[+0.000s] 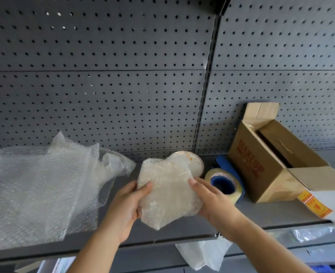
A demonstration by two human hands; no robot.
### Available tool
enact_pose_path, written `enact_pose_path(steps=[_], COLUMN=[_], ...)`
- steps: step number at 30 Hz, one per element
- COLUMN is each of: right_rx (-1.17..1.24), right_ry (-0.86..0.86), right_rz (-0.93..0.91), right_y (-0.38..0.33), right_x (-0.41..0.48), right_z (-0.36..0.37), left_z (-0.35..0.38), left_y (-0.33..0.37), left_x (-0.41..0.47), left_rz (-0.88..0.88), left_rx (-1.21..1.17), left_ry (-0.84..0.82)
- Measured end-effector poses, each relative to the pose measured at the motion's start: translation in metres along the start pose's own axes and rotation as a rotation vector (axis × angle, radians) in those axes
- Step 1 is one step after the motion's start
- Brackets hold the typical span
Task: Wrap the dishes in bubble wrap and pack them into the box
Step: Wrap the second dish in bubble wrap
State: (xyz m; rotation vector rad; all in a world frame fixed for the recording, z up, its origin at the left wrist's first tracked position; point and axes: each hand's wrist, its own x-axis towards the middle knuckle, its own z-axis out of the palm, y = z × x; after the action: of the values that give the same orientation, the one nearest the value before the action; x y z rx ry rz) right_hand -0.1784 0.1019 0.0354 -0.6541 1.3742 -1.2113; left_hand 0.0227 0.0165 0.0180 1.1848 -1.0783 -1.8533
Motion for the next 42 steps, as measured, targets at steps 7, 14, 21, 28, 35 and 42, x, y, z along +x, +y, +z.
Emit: enact_pose_path(steps=[7, 14, 21, 28, 35, 42], right_rx=[0.125, 0.165, 0.142, 0.122, 0.132, 0.164], right_ry=[0.042, 0.154, 0.215, 0.252, 0.264, 0.272], right_rz=[0.113, 0.072, 0.067, 0.07, 0.064, 0.056], right_y=[0.001, 0.003, 0.002, -0.002, -0.008, -0.014], right_x=[-0.009, -0.027, -0.043, -0.043, -0.031, -0.017], right_z=[-0.005, -0.026, -0.041, -0.056, -0.058, -0.05], left_z=[-0.001, 0.01, 0.046, 0.073, 0.067, 0.039], left_y=[0.004, 0.005, -0.007, -0.012, -0.008, 0.02], left_x=[0.001, 0.079, 0.157, 0.182, 0.185, 0.171], left_rz=[-0.075, 0.005, -0.011, -0.02, -0.045, 0.224], left_rx=[0.152, 0.278, 0.439, 0.743, 0.745, 0.998], left_ry=[-0.131, 0.111, 0.077, 0.175, 0.196, 0.267])
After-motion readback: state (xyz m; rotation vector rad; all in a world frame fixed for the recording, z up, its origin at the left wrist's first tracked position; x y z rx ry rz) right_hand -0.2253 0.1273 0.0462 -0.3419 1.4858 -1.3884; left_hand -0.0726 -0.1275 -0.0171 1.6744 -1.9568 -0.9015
